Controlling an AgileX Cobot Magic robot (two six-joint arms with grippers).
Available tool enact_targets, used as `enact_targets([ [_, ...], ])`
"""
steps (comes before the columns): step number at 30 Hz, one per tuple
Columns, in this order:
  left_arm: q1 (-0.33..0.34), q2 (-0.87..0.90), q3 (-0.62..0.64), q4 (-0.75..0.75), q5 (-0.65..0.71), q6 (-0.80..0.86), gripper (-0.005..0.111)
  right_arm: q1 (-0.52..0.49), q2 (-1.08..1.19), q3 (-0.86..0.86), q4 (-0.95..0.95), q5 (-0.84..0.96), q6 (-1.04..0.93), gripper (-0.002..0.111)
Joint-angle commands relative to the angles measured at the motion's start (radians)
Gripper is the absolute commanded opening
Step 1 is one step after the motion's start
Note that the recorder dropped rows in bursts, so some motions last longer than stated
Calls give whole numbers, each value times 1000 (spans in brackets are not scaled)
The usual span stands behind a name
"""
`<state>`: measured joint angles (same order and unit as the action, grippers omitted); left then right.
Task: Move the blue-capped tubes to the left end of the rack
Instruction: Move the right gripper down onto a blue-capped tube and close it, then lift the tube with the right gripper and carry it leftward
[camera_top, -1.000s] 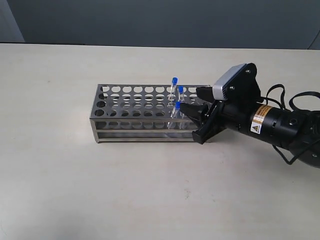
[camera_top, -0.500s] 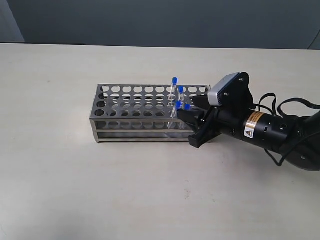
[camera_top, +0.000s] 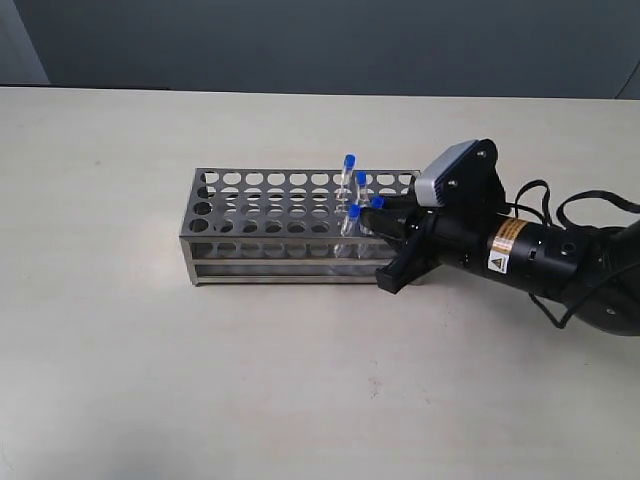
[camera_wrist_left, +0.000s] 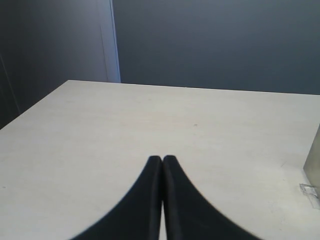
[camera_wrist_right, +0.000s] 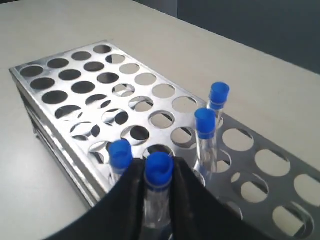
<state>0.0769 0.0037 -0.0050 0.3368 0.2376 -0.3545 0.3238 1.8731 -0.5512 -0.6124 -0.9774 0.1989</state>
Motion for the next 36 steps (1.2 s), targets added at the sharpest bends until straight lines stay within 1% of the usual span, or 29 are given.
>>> enact_targets([
  [1,-9,-4,3,-3,3,-2,0,-1,-102,-4,-14,49,8,-1],
  [8,-9,-4,3,-3,3,-2,0,0,-311,-29,-14,124,25,-1],
  [12,-9,-4,3,-3,3,-2,0,54,-351,-177,-33,273,99,-1],
  [15,-9,-4,3,-3,3,-2,0,121,-298,-321,-103,350,162,-1],
  [19,-9,-4,3,-3,3,-2,0,192,-179,-478,-164,362,259,-1],
  [24,-9,-4,3,-3,3,-2,0,241,-14,-635,-191,365,302,-1],
  [30,-9,-4,3,-3,3,-2,0,262,135,-756,-193,374,358,-1],
  [36,-9,-4,3,-5,3,-2,0,289,207,-816,-243,428,397,-1],
])
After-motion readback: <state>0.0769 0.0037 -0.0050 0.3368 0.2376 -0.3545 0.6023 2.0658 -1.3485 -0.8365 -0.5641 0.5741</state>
